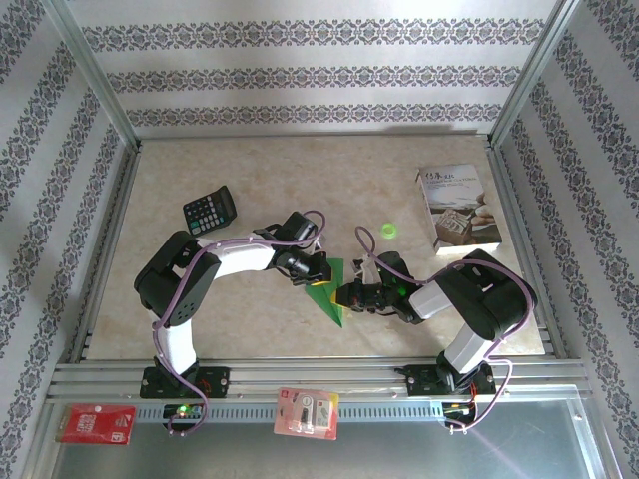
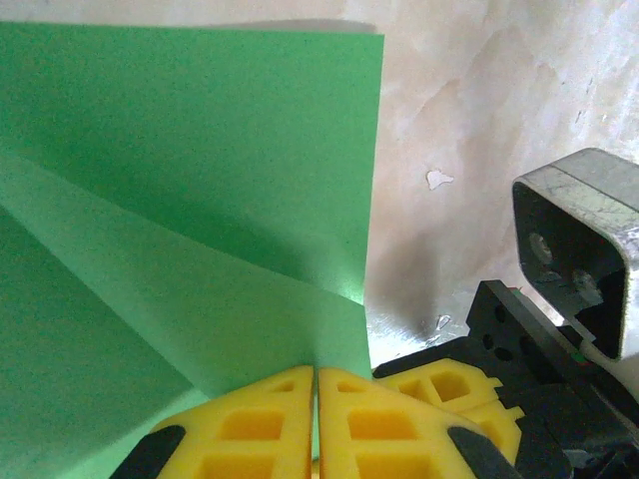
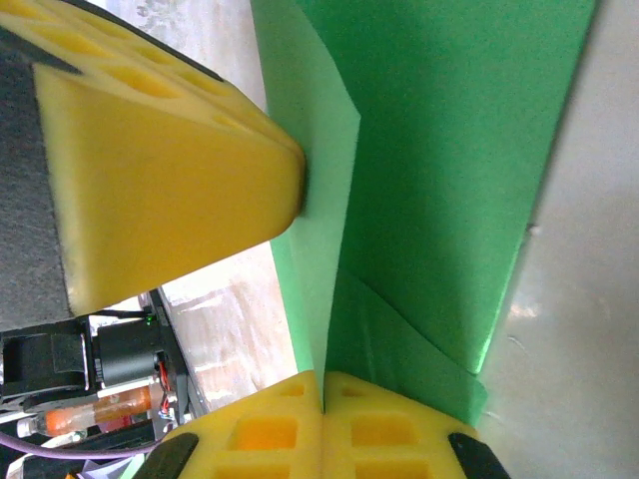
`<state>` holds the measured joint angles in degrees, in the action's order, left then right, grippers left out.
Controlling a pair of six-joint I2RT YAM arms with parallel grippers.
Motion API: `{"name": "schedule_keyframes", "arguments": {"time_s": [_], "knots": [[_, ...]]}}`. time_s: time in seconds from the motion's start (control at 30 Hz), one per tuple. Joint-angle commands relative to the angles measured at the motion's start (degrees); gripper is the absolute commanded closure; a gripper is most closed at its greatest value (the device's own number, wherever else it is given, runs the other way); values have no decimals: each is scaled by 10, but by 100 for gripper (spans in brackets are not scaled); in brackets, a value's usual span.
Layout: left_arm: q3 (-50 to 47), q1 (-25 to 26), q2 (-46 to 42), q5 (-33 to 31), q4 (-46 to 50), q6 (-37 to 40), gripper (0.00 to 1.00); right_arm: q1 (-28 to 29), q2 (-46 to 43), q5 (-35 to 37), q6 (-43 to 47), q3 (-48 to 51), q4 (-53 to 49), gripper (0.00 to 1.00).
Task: Fold a paper plane with a square sheet of paper (pick it up from the middle)
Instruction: Fourth fold the wing at the center of the table.
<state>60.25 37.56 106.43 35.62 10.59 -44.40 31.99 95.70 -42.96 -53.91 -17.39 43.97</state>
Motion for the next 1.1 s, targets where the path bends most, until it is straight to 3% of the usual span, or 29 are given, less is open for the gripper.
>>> {"name": "schedule_keyframes", "arguments": {"time_s": [0.0, 1.07], "knots": [[10, 6, 16, 9, -22, -9, 91, 1, 17, 31, 6, 4, -16, 96], [13, 5, 49, -3, -9, 5, 91, -3, -32, 30, 7, 5, -48, 88]]}}
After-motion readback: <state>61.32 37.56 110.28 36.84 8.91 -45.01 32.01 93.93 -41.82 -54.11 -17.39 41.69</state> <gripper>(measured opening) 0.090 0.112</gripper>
